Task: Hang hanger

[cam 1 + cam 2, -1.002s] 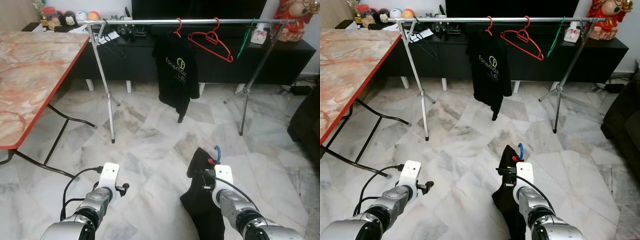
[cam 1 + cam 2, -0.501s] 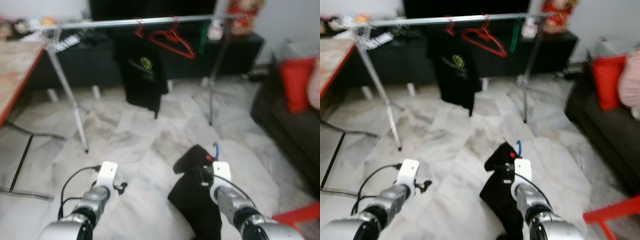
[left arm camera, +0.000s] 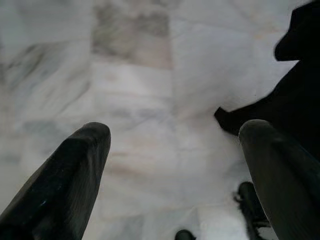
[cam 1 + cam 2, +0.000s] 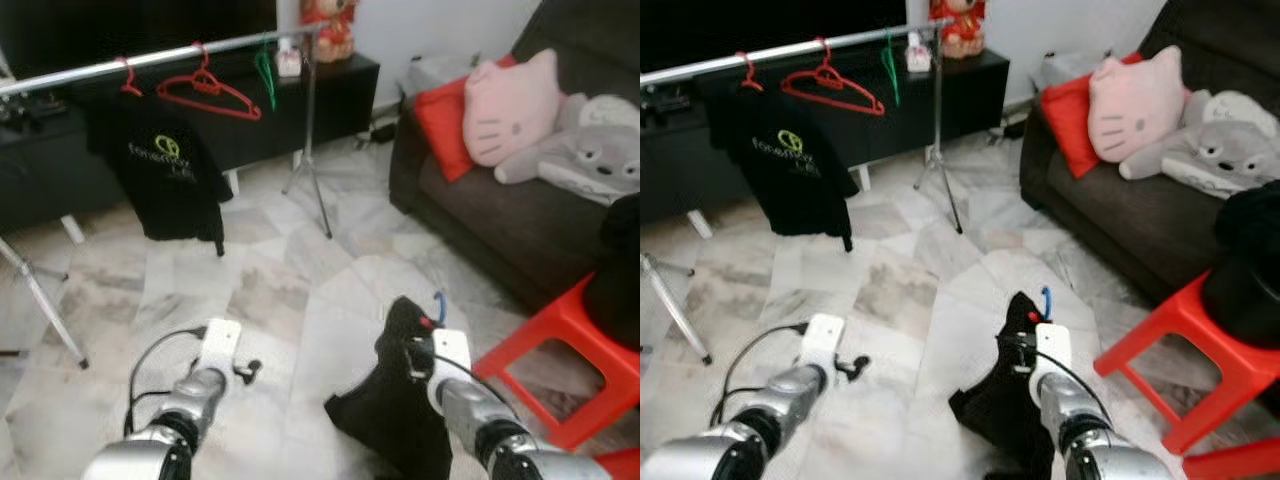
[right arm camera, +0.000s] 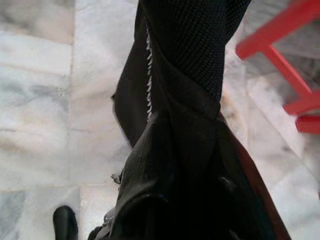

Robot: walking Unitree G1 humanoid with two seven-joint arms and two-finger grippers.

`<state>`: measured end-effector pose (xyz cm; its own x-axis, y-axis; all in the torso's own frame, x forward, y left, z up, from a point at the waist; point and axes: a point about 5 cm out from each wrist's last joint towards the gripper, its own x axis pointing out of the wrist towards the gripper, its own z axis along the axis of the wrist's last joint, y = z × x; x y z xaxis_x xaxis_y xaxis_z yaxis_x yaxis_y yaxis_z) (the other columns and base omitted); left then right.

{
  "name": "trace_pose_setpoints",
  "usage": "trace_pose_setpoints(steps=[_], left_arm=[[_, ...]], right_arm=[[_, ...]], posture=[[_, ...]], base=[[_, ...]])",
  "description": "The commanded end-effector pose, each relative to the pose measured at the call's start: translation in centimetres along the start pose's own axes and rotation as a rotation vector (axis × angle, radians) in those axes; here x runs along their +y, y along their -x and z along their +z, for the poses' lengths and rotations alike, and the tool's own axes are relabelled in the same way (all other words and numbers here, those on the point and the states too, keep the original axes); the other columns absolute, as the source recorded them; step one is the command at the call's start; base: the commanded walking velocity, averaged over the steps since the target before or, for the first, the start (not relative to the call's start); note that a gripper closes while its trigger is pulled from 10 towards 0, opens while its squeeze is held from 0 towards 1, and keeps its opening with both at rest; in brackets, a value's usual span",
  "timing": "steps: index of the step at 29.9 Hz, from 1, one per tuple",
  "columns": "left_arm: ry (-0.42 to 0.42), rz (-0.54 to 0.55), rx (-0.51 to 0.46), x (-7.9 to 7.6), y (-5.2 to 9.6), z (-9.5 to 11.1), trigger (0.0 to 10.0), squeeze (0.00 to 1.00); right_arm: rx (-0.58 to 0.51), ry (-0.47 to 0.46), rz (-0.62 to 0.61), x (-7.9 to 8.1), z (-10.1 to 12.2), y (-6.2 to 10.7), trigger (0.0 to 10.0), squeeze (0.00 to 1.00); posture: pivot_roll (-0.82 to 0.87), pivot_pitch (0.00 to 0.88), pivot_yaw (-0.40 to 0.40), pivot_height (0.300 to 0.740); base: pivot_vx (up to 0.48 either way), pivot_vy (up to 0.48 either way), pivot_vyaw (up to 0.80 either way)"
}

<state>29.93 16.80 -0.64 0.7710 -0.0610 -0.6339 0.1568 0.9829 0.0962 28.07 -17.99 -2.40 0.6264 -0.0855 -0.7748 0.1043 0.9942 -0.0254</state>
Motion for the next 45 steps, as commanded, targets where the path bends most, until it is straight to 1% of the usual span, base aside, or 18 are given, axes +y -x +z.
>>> trace_pose_setpoints(steps=[1, 5, 36, 45], left_arm=[[-0.015, 0.004, 0.004, 0.41, 0.06, -0.08, 10.0, 0.00], [-0.019, 0.002, 0.006, 0.41, 0.06, -0.09, 10.0, 0.00], [-0.017, -0.002, 0.004, 0.41, 0.06, -0.06, 10.0, 0.00], [-0.016, -0.004, 0.005, 0.37, 0.06, -0.08, 10.0, 0.00]], right_arm=[[-0.035, 0.010, 0.004, 0.24, 1.08, 0.05, 10.0, 0.00], [-0.037, 0.006, 0.005, 0.25, 1.08, 0.05, 10.0, 0.00], [-0.044, 0.000, 0.000, 0.25, 1.15, 0.05, 10.0, 0.00], [-0.043, -0.001, -0.002, 0.22, 1.13, 0.05, 10.0, 0.00]], posture=[[-0.08, 0.000, -0.030, 0.740], [-0.08, 0.000, -0.030, 0.740], [-0.08, 0.000, -0.028, 0.740], [-0.07, 0.000, -0.030, 0.740]], base=[[0.000, 0.000, -0.76], [0.000, 0.000, -0.59], [0.000, 0.000, 0.00], [-0.282, 0.000, 0.00]])
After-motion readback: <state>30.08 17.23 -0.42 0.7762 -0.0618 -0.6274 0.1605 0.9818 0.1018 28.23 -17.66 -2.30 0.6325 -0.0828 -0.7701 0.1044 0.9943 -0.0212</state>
